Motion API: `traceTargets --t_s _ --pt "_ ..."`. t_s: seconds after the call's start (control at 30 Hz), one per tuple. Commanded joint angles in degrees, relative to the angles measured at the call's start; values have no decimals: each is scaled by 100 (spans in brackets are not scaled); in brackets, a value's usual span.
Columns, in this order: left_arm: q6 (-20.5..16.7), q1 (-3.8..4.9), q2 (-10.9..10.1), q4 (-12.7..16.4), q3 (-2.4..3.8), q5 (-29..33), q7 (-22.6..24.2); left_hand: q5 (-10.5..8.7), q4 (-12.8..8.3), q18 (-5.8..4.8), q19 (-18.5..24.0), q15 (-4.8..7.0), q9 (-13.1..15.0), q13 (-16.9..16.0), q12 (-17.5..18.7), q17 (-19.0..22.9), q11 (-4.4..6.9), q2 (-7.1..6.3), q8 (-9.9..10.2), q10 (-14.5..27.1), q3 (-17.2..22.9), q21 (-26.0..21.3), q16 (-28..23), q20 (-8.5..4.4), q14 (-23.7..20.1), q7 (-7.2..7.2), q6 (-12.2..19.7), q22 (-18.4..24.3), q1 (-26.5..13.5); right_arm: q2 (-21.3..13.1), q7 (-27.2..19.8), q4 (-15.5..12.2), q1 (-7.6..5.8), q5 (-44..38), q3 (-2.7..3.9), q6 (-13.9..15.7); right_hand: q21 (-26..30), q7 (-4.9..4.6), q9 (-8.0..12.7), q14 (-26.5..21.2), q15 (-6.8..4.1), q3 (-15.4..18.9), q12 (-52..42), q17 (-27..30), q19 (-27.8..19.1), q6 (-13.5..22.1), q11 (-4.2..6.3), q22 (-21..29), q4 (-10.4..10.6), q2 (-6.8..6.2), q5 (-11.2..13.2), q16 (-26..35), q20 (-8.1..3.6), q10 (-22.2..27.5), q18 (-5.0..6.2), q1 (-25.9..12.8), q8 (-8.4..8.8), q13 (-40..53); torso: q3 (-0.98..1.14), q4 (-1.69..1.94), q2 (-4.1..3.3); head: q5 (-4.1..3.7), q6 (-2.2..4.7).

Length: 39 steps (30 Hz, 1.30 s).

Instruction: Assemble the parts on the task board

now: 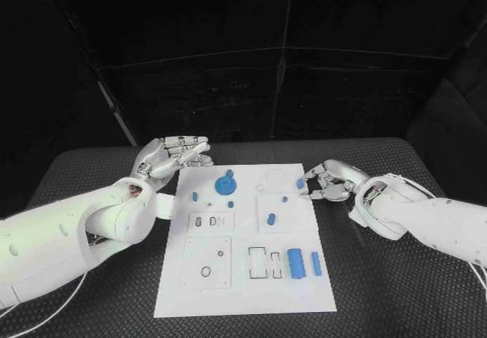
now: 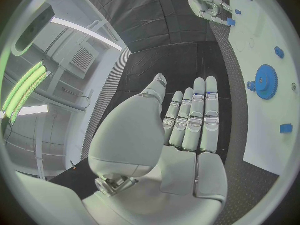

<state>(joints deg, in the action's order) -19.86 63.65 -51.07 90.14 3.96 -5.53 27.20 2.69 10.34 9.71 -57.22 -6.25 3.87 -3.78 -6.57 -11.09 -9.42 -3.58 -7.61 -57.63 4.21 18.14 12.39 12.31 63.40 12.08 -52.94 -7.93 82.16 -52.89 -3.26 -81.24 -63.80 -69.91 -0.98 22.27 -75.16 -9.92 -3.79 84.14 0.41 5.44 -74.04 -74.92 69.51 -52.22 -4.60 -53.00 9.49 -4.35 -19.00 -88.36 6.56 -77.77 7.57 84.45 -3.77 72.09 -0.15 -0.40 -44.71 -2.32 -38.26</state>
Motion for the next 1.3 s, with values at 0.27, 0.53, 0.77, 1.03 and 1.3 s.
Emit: traceTargets --t_s 0.27,0.53,0.77,1.03,1.3 --pt "60 2 18 -24 6 -18 44 0 -9 64 -37 -15 -6 3 39 -9 1 59 28 -28 -29 -25 -37 4 7 8 -35 8 -2 95 -5 123 34 -45 5 322 12 21 -13 479 3 25 -41 -1021 -7 -26 -5 -42 -13 74 -58 5 10 -22 -77 56 -36 33 -15 -4 3 8 -24" --pt "64 1 22 -32 6 -18 39 0 -9 64 -37 -15 -6 3 39 -9 1 59 28 -28 -29 -25 -37 4 7 8 -35 8 -2 136 1 164 37 -12 5 388 3 25 -16 483 0 33 -48 -1038 6 -43 -2 -59 1 106 -60 -1 9 -31 -80 39 -44 39 -17 -3 8 12 -23" --pt "67 0 23 -36 5 -18 33 0 -9 64 -37 -15 -6 3 39 -9 1 59 28 -28 -29 -25 -37 4 7 8 -35 8 -2 172 -47 187 38 0 6 426 -8 45 -22 490 -19 -26 -85 -1065 24 -137 20 -74 -79 247 195 -10 -8 -66 -82 184 -82 78 -18 -3 8 13 -24" --pt "73 -1 23 -42 5 -18 24 0 -9 64 -37 -15 -6 3 39 -9 1 59 28 -28 -29 -25 -37 4 7 8 -35 8 -2 192 -163 229 37 2 6 396 -39 41 -13 502 -27 -275 -149 -1121 55 -239 25 -133 -371 386 582 -29 -21 -113 -94 558 -91 155 -16 -6 9 25 -32" --pt "82 -1 27 -46 5 -18 17 0 -16 65 -44 -12 -4 1 47 -18 8 66 36 -49 -41 -33 -50 3 14 0 -52 15 -2 226 -207 249 37 3 7 341 -59 41 -11 510 -27 -387 -185 -1158 71 -301 27 -167 -458 425 624 -42 -22 -142 -99 629 -95 197 -17 -3 11 25 -42"
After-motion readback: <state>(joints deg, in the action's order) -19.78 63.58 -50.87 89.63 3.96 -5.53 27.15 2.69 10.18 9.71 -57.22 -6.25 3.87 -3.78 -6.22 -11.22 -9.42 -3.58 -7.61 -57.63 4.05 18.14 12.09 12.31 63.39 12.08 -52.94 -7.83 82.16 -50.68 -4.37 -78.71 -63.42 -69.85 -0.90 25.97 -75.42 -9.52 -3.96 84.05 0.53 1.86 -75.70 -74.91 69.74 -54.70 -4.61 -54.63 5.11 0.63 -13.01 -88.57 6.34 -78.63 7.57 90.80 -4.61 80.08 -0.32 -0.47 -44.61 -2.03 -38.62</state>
